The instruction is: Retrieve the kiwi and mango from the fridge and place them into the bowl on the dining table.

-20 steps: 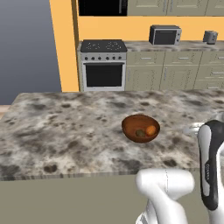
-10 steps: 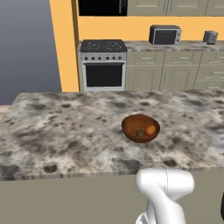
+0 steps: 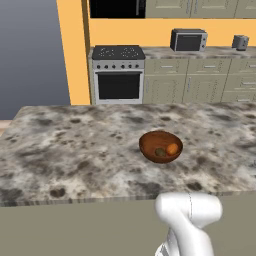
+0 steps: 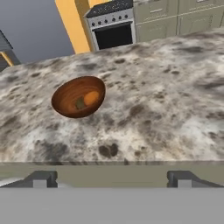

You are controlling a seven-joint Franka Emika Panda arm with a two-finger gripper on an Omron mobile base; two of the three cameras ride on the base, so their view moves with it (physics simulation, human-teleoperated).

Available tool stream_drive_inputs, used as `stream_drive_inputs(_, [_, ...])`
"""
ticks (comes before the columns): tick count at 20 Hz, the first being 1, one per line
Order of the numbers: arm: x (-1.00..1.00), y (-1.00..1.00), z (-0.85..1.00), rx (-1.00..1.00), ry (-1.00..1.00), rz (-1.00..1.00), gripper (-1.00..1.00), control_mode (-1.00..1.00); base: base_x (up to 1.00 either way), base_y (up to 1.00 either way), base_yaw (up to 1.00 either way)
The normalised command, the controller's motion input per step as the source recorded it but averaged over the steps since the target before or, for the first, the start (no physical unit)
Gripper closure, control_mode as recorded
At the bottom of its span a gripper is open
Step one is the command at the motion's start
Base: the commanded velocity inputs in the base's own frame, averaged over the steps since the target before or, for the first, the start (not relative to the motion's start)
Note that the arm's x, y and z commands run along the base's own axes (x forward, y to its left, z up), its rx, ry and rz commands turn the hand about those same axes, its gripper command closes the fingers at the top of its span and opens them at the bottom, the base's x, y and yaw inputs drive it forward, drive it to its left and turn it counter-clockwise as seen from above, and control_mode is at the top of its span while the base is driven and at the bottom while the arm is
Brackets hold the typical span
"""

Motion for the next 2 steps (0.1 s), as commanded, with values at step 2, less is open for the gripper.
stream_drive_inputs(2, [0.0, -0.61, 0.0, 0.11, 0.0, 0.02, -1.0, -1.0, 0.0, 0.0, 0.0])
